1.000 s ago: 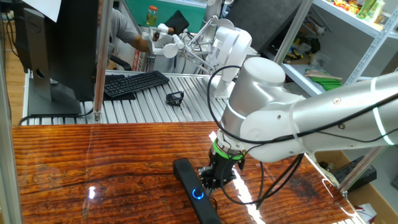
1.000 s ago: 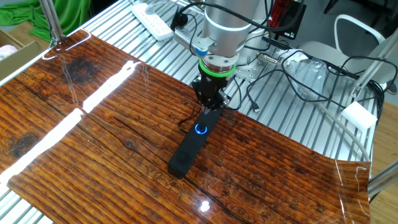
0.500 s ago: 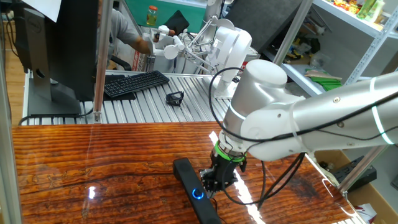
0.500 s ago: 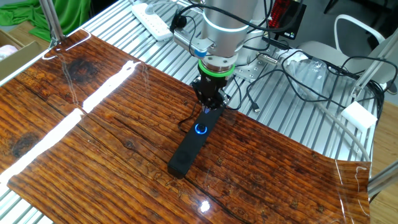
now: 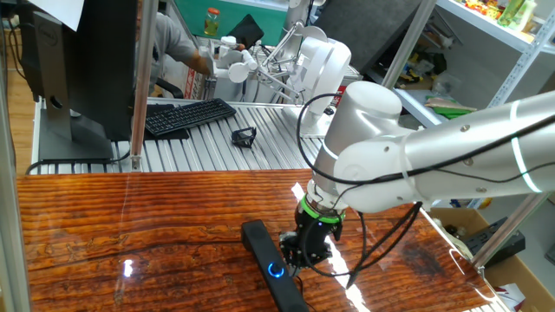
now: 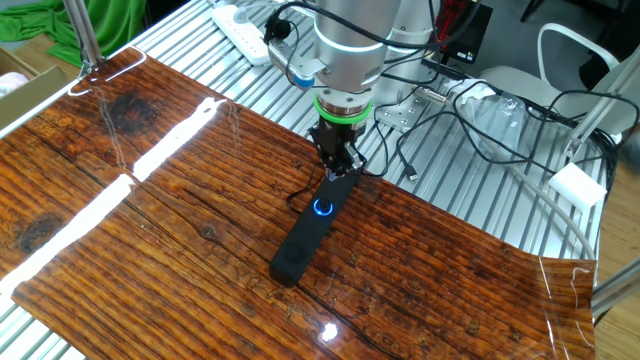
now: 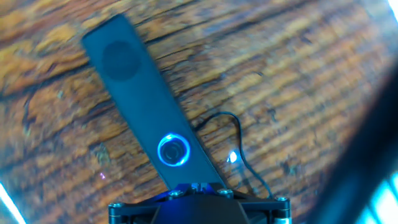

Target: Turn the knob to decrease the volume of the speaker

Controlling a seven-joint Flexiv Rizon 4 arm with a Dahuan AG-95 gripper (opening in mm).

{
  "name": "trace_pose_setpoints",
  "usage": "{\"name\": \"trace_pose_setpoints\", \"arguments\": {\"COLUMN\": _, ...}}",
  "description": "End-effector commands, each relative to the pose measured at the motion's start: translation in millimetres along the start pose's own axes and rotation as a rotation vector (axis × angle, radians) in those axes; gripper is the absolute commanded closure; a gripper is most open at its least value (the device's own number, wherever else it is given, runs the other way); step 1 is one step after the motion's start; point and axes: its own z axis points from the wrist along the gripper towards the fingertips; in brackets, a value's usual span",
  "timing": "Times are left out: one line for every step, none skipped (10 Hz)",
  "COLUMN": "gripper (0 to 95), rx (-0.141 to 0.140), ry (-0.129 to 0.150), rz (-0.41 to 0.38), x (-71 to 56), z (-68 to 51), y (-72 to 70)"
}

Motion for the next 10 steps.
{"name": "trace_pose_setpoints", "arguments": {"gripper": 95.0, "rx": 0.004, "ry": -0.023, "rz": 0.363, "x": 1.0, "z": 0.2, "y": -0.8}}
{"name": "trace_pose_setpoints", "arguments": {"gripper": 95.0, "rx": -0.005, "ry": -0.023, "rz": 0.440, "x": 0.9, "z": 1.8, "y": -0.8}}
{"name": "trace_pose_setpoints", "arguments": {"gripper": 95.0, "rx": -0.011, "ry": -0.025, "rz": 0.502, "x": 0.6, "z": 4.1, "y": -0.7}}
{"name": "trace_pose_setpoints", "arguments": {"gripper": 95.0, "rx": -0.014, "ry": -0.029, "rz": 0.534, "x": 0.5, "z": 5.5, "y": -0.7}}
{"name": "trace_pose_setpoints", "arguments": {"gripper": 95.0, "rx": -0.020, "ry": -0.028, "rz": 0.586, "x": 0.4, "z": 6.2, "y": -0.7}}
{"name": "trace_pose_setpoints", "arguments": {"gripper": 95.0, "rx": -0.025, "ry": -0.026, "rz": 0.624, "x": 0.4, "z": 6.2, "y": -0.7}}
{"name": "trace_pose_setpoints", "arguments": {"gripper": 95.0, "rx": -0.036, "ry": -0.020, "rz": 0.671, "x": 0.4, "z": 6.6, "y": -0.7}}
{"name": "trace_pose_setpoints", "arguments": {"gripper": 95.0, "rx": -0.039, "ry": -0.021, "rz": 0.709, "x": 0.5, "z": 6.7, "y": -0.7}}
{"name": "trace_pose_setpoints", "arguments": {"gripper": 95.0, "rx": -0.041, "ry": -0.021, "rz": 0.746, "x": 0.8, "z": 6.5, "y": -0.5}}
{"name": "trace_pose_setpoints", "arguments": {"gripper": 95.0, "rx": -0.051, "ry": -0.017, "rz": 0.803, "x": 0.8, "z": 6.5, "y": -0.5}}
